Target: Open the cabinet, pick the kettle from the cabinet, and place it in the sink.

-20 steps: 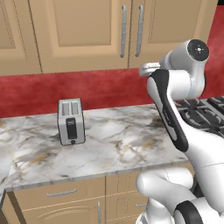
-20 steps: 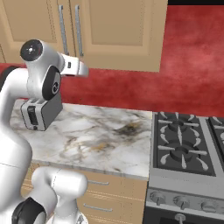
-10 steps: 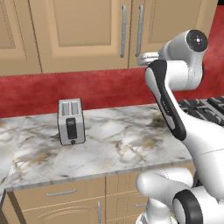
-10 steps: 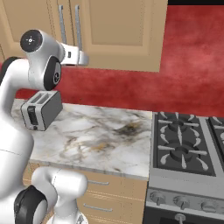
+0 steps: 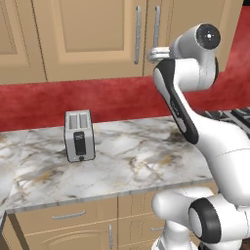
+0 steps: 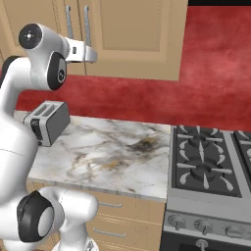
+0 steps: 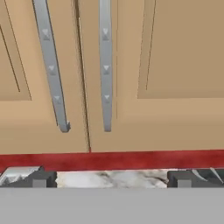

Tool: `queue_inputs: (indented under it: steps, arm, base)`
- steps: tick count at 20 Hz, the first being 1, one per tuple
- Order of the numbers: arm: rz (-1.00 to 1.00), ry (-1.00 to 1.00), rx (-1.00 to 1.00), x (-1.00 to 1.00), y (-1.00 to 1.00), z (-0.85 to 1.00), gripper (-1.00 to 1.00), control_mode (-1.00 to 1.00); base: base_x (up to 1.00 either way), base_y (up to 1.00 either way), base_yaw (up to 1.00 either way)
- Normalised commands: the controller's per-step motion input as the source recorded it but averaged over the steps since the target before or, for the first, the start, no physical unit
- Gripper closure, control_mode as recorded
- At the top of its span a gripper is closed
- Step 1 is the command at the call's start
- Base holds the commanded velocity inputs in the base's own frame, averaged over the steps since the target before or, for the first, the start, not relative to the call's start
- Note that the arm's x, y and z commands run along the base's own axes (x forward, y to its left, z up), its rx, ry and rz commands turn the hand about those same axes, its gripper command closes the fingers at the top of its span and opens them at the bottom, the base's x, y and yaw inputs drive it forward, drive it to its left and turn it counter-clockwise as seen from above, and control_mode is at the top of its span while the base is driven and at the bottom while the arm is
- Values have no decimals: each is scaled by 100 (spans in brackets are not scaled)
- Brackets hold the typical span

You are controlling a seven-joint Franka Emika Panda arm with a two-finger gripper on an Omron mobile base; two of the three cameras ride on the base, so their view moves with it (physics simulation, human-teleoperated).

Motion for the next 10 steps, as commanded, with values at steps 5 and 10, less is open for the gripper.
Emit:
queue_inputs:
  steps: [5, 10]
  arm:
    - [-1, -5, 0, 26, 6, 25, -100, -100]
    - [0, -6, 0, 24, 2, 23, -100, -100]
  base:
    - [0, 0, 0]
    - [0, 0, 0]
